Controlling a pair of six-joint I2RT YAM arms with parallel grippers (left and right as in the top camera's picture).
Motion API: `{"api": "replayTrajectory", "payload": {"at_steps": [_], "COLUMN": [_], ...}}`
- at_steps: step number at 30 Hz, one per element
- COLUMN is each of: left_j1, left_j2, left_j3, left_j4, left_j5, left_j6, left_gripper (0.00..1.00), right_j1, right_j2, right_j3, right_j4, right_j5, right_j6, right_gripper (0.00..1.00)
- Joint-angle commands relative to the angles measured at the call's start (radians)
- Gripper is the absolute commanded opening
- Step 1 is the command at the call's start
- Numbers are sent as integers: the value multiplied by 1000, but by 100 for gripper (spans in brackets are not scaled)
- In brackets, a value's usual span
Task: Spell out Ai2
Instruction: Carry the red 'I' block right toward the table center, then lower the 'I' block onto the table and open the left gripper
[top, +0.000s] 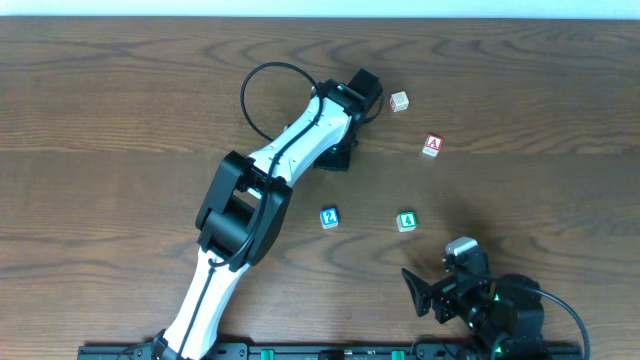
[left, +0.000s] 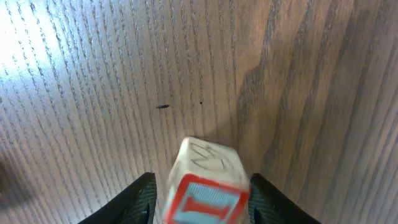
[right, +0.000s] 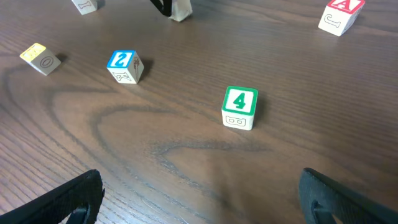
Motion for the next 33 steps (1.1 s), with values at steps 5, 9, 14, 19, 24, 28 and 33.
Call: {"api": "replayTrajectory", "payload": {"at_steps": [5,9,14,19,24,28,33], "left_j1": [0,0,0,0,0,0,0], "left_j2": [21,21,21,21,21,21,21], "left_j3": [13,13,13,13,13,13,13], "left_j4": [-6,-7,-8,-8,-8,-8,-8], "left_j5": [1,5,19,19,19,18,18], "left_j6": [-60,-60,-60,-60,-60,-60,-60], "left_gripper": [49,48,34,26,25,29,33], "right_j1": [-9,-9,-9,-9,-9,-9,-9], "right_j2": [-5,-5,-5,-5,-5,-5,-5], "right_j3": [-5,-5,-5,-5,-5,-5,-5], "right_j4": [-2,-2,-2,-2,-2,-2,-2], "right_j5": [-10,-10,-10,-10,-10,-10,-10], "right_j6": [13,13,13,13,13,13,13], "right_gripper": [99,99,99,99,99,99,99]}}
